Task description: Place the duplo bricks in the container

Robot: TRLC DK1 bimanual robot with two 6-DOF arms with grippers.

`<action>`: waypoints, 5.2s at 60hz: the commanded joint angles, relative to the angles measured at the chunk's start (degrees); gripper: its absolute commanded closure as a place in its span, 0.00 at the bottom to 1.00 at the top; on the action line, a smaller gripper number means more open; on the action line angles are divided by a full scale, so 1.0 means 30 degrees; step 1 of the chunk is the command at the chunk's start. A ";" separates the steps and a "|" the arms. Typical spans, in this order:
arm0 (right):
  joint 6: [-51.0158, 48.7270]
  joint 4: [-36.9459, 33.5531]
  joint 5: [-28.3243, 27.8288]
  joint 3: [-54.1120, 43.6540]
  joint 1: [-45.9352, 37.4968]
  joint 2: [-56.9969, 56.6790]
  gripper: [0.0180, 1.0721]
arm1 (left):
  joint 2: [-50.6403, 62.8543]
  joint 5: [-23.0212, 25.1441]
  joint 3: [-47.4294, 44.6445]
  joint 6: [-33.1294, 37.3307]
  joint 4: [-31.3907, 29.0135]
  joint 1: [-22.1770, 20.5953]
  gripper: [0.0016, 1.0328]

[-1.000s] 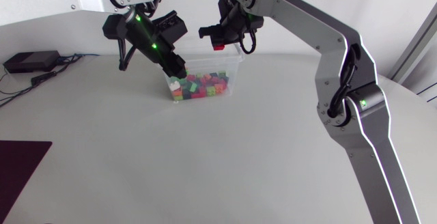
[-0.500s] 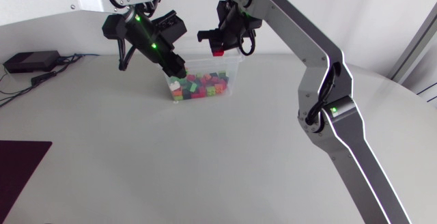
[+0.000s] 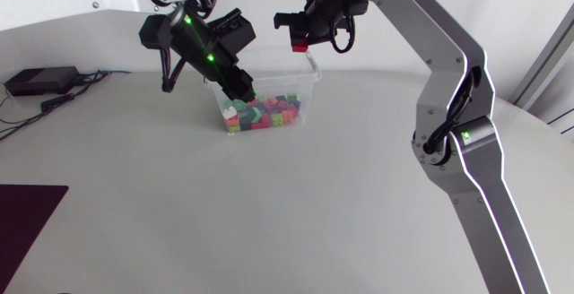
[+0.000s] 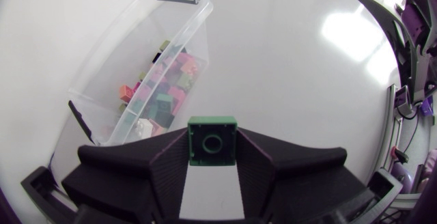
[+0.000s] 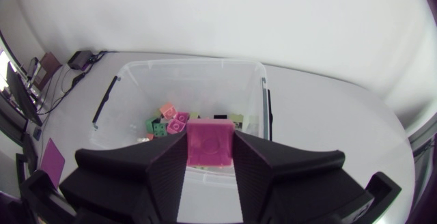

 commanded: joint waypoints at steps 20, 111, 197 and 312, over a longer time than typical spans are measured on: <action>0.0506 0.0553 -0.0095 -0.0043 0.0331 0.0334 0.49 | -0.1503 0.0024 -0.0486 -0.0685 -0.0303 -0.0214 0.88; 0.0243 -0.2347 0.0139 -0.9360 0.1415 -0.6638 0.05 | 0.6964 0.0024 0.7746 -0.4904 0.5088 0.2511 0.87; -0.0871 -0.0941 0.2688 -2.1430 0.1767 -1.6219 0.05 | -0.5428 -0.3668 -0.6521 -0.6164 1.1065 0.2569 0.04; -0.6730 1.1364 0.5501 -4.3549 -0.5382 -3.8015 0.05 | -2.7548 -0.6509 -2.4217 -0.5607 1.4141 0.3887 0.04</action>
